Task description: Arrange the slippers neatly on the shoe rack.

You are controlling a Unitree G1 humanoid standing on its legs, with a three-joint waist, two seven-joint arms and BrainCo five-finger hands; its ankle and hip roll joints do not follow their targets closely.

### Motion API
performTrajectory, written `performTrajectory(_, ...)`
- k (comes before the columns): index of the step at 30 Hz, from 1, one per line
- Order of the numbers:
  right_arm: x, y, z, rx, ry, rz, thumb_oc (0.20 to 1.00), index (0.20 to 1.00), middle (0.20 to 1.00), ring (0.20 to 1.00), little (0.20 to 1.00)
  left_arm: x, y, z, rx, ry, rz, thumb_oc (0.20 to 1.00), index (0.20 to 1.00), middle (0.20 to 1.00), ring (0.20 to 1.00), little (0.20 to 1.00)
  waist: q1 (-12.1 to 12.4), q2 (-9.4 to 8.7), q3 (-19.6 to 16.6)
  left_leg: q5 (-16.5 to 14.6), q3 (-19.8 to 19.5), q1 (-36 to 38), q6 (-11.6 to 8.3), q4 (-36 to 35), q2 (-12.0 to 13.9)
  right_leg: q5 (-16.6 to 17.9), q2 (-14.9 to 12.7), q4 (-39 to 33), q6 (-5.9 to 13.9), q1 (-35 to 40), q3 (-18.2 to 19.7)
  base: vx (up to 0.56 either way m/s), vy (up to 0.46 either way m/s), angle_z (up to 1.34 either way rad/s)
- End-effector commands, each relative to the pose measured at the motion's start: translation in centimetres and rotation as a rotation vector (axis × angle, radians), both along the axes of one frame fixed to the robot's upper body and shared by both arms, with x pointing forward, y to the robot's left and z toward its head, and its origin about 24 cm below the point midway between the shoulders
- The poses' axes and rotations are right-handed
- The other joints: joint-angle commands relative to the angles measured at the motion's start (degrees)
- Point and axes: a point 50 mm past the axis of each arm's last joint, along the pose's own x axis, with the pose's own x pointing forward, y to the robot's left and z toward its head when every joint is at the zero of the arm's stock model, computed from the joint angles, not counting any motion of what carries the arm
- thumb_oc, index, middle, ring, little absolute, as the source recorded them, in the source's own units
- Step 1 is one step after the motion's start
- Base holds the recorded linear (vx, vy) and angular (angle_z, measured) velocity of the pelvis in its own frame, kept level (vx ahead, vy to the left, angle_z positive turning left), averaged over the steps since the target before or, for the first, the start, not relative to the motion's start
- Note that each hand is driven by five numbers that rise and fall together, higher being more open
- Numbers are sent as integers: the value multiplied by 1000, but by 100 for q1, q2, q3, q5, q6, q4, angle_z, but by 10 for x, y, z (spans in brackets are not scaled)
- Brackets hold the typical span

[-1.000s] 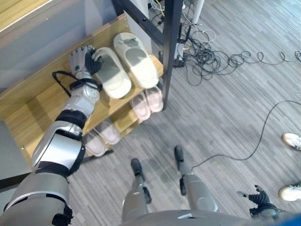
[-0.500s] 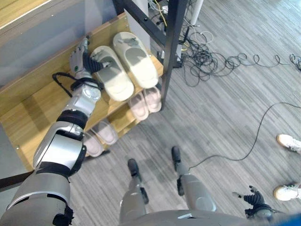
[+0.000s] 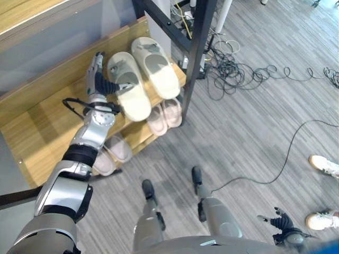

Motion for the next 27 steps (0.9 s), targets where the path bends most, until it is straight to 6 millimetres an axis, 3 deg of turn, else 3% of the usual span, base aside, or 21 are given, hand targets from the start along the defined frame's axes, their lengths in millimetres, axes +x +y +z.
performTrajectory(1,6,-31,15,-61,-41,-80,1000,1000,1000,1000,1000,5,-4,38,-97,-152,-58,1000,1000,1000,1000,1000,126,608,85,156,-381,-158,-220,75,336,-928,-175,980,358,-466,-199,0,0,0)
performTrajectory(3,14,-21,13,-50,-46,-49,1000,1000,1000,1000,1000,5,-9,34,-206,-177,-75,1000,1000,1000,1000,1000,150,637,10,161,-381,-141,-211,75,323,-936,-168,964,347,-441,-198,0,0,0)
performTrajectory(7,13,-23,12,-55,-41,-63,1000,1000,1000,1000,1000,3,-4,37,-218,-191,-70,1000,1000,1000,1000,1000,157,670,-8,154,-375,-134,-210,75,315,-934,-176,948,353,-422,-202,8,12,4)
performTrajectory(13,10,-21,10,-48,-23,-81,1000,1000,1000,1000,1000,-10,20,19,-183,-137,-22,1000,1000,1000,1000,1000,236,732,-145,148,-396,-65,-219,75,311,-959,-176,905,363,-286,-243,18,7,9)
performTrajectory(16,10,-17,8,-40,-10,-74,1000,1000,1000,1000,1000,-21,32,-1,-174,-82,9,1000,1000,1000,1000,1000,278,739,-197,142,-398,-20,-220,75,315,-983,-163,900,352,-231,-252,4,4,0)
performTrajectory(18,11,-16,7,-37,-14,-70,1000,1000,1000,1000,1000,-23,32,-5,-149,-66,15,1000,1000,1000,1000,1000,285,731,-202,142,-407,-12,-224,75,317,-991,-159,899,350,-214,-253,0,-2,-2)
performTrajectory(23,13,-10,5,-30,-3,-43,1000,1000,1000,1000,1000,-37,20,-43,-146,39,-28,1000,1000,1000,1000,1000,338,712,-236,124,-423,46,-219,75,325,-1016,-158,898,336,-136,-283,3,-2,2)
performTrajectory(27,15,-9,5,-27,-5,-39,1000,1000,1000,1000,1000,-40,13,-52,-162,52,-44,1000,1000,1000,1000,1000,345,712,-250,118,-433,66,-215,75,318,-1024,-155,893,328,-100,-287,0,0,1)
